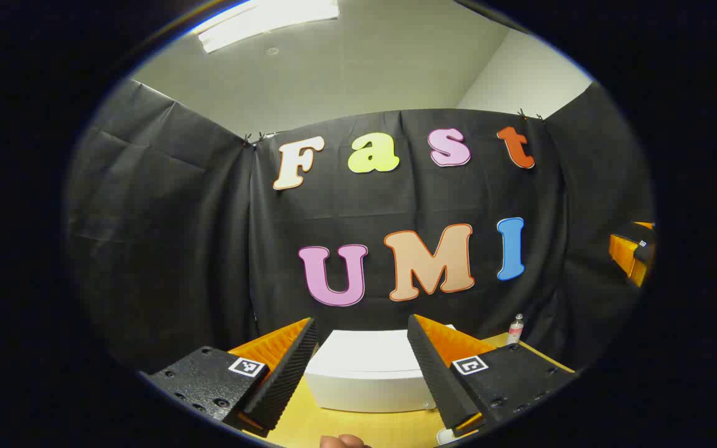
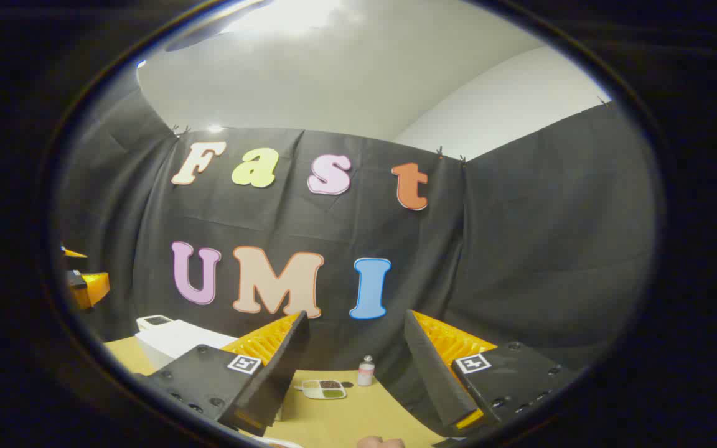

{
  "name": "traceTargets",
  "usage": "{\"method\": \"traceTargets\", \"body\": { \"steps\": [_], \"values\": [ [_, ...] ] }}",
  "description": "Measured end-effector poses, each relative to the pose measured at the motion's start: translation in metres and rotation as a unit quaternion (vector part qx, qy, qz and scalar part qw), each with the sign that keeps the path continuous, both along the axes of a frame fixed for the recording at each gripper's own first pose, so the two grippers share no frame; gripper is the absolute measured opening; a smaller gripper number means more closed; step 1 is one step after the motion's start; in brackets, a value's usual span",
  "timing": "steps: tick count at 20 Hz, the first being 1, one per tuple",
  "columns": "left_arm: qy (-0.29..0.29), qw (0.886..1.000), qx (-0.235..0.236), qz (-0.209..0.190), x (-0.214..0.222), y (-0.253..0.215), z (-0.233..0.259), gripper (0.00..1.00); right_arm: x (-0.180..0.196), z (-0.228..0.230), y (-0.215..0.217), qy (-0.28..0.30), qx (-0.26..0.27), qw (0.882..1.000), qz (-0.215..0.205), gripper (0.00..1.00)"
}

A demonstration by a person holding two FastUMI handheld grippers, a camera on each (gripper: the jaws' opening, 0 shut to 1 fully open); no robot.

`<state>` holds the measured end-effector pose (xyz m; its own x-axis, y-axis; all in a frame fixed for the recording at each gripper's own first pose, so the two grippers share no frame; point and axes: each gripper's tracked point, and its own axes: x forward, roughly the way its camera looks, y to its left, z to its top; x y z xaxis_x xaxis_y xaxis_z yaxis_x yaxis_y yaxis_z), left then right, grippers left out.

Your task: Open the microwave oven with the left hand, put the food in, and close the microwave oven.

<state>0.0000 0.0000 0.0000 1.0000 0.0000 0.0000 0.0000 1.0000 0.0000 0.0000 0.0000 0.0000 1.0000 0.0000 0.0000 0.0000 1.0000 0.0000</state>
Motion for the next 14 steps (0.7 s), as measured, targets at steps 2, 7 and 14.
{"method": "traceTargets", "body": {
  "steps": [2, 7, 14],
  "values": [
    [-0.001, 1.000, 0.000, 0.001, 0.002, -0.001, 0.002, 0.93, 0.004, -0.003, -0.002, 0.002, -0.002, 1.000, -0.002, 0.96],
    [0.001, 1.000, 0.001, -0.001, 0.008, -0.006, 0.002, 0.94, 0.010, -0.005, 0.005, 0.003, -0.004, 1.000, 0.008, 0.96],
    [0.003, 1.000, 0.007, 0.005, 0.010, -0.005, -0.001, 0.94, 0.019, -0.018, 0.017, 0.016, -0.008, 1.000, 0.026, 0.96]
  ]
}}
